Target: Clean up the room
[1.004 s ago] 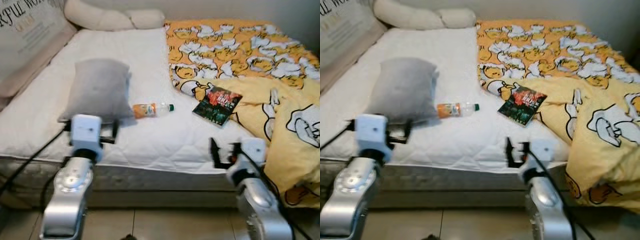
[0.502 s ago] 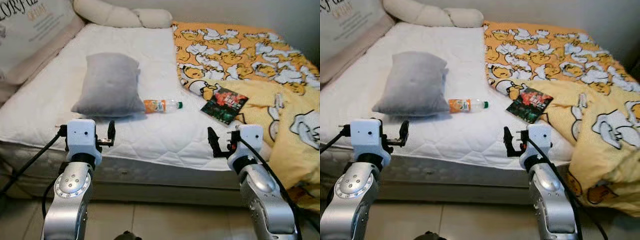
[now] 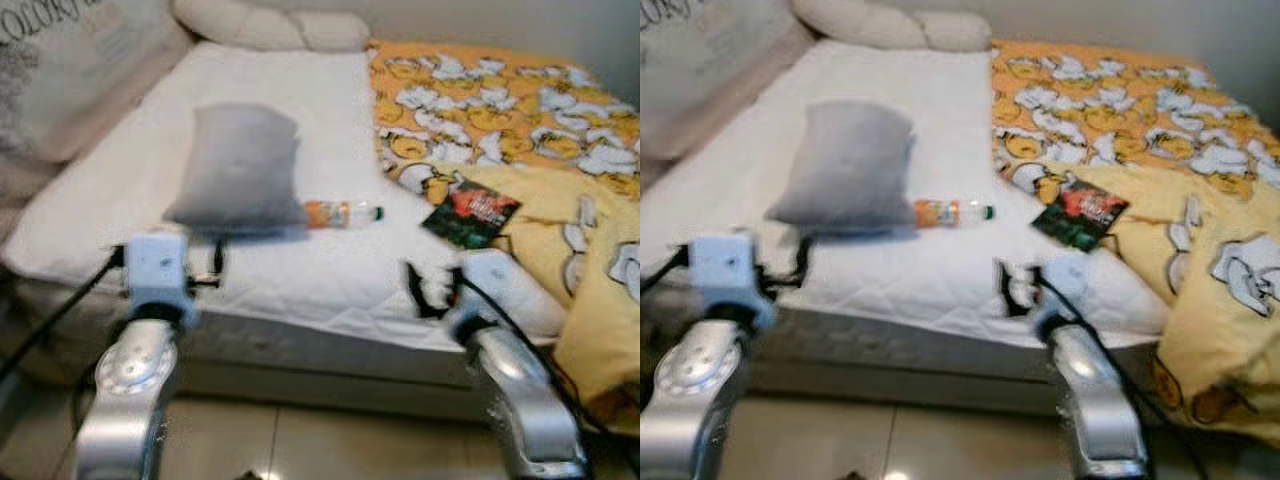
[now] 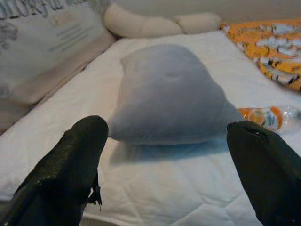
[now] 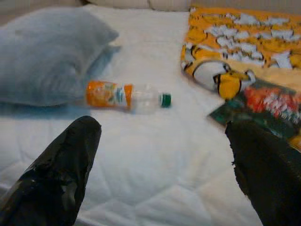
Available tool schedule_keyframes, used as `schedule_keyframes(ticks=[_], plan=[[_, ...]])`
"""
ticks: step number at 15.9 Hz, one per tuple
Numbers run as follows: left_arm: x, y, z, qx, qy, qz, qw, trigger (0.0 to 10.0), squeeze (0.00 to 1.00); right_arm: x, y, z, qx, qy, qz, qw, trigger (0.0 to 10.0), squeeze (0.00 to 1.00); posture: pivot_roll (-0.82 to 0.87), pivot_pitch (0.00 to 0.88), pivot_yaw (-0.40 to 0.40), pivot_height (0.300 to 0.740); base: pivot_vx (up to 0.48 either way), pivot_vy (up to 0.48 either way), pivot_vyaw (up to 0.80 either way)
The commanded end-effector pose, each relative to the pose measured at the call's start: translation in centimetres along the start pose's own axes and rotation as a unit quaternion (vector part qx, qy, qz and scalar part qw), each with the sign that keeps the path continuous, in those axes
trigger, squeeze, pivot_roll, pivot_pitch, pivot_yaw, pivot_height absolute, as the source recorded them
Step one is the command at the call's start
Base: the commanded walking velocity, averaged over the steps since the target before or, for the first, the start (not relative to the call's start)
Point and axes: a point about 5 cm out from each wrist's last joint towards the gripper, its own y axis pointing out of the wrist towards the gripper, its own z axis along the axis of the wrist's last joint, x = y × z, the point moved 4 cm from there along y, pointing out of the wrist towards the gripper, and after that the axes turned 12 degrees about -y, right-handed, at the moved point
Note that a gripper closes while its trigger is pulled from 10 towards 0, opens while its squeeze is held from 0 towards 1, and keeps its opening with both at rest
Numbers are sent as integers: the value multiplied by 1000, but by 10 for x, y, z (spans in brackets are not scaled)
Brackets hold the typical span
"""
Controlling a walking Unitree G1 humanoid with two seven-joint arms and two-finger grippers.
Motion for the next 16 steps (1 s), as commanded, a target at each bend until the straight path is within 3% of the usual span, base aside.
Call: schedule_keyframes(ticks=[1,4,6,16], plan=[[9,0,2,1,-4,-15,1000,10000,847,13,-2,-4,-6,-12,-16,1000,10000,0,38,0,-12,740,341,0,494],[10,-2,-2,-6,-5,-16,1000,10000,847,15,-3,-4,-7,-17,-17,1000,10000,0,38,5,-13,740,333,0,671],[11,-3,-3,-8,-5,-17,1000,10000,851,20,-2,-5,-11,-1,-28,1000,10000,0,39,9,-18,740,313,0,0],[15,-2,-3,-9,-6,-21,1000,10000,847,25,1,-2,-7,-17,-21,1000,10000,0,35,9,-25,740,295,0,0]])
